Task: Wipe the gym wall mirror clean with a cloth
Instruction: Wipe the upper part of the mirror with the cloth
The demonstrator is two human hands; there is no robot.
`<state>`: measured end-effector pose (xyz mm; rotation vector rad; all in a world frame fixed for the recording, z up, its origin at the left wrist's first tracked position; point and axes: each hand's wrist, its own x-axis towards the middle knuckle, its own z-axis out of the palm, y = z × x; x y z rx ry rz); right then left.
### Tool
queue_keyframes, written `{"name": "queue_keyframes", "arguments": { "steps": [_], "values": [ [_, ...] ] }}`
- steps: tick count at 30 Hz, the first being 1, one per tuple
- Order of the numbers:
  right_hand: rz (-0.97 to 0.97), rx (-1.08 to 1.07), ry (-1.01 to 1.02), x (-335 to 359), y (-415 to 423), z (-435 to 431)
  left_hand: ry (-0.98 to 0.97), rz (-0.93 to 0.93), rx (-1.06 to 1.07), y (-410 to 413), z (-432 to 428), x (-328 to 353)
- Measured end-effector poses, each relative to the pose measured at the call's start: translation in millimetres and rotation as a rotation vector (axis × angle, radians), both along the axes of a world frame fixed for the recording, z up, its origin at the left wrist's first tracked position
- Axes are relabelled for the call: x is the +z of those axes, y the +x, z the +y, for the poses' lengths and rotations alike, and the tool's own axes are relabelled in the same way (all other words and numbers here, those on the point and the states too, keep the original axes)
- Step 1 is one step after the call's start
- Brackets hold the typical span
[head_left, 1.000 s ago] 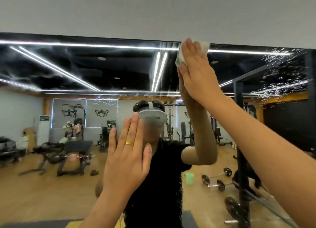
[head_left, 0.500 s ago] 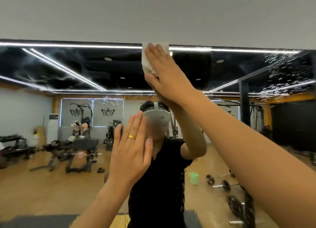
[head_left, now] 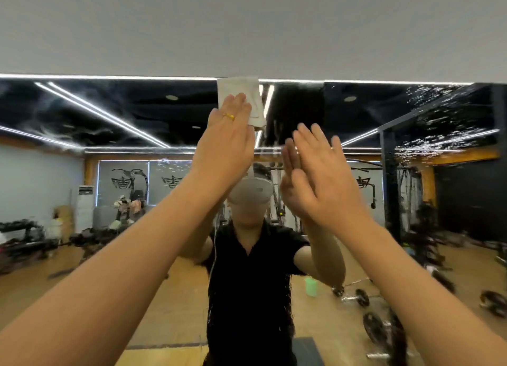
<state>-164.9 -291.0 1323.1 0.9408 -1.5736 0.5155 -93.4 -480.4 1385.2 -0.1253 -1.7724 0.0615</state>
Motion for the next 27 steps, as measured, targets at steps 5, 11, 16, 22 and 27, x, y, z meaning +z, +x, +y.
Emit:
{"name": "queue_keyframes", "arguments": {
  "steps": [5,11,16,22,27],
  "values": [
    [0.012,-0.113,0.009,-77.8,-40.9,42.7,0.069,0.044,0.0,-12.4,11.4,25.5],
    [0.084,-0.209,0.043,-89.9,-65.3,43.2,0.06,0.173,0.106,-39.2,21.7,28.3],
    [0.104,-0.214,0.039,-92.5,-71.5,43.5,-0.083,0.155,0.114,-58.6,44.9,22.5],
    [0.137,-0.205,0.022,-91.2,-75.1,43.1,-0.339,0.096,0.144,-68.1,48.1,7.6],
    [0.122,-0.219,0.036,-93.0,-74.2,41.1,-0.156,0.057,0.064,-39.9,14.6,23.7]
  ]
}}
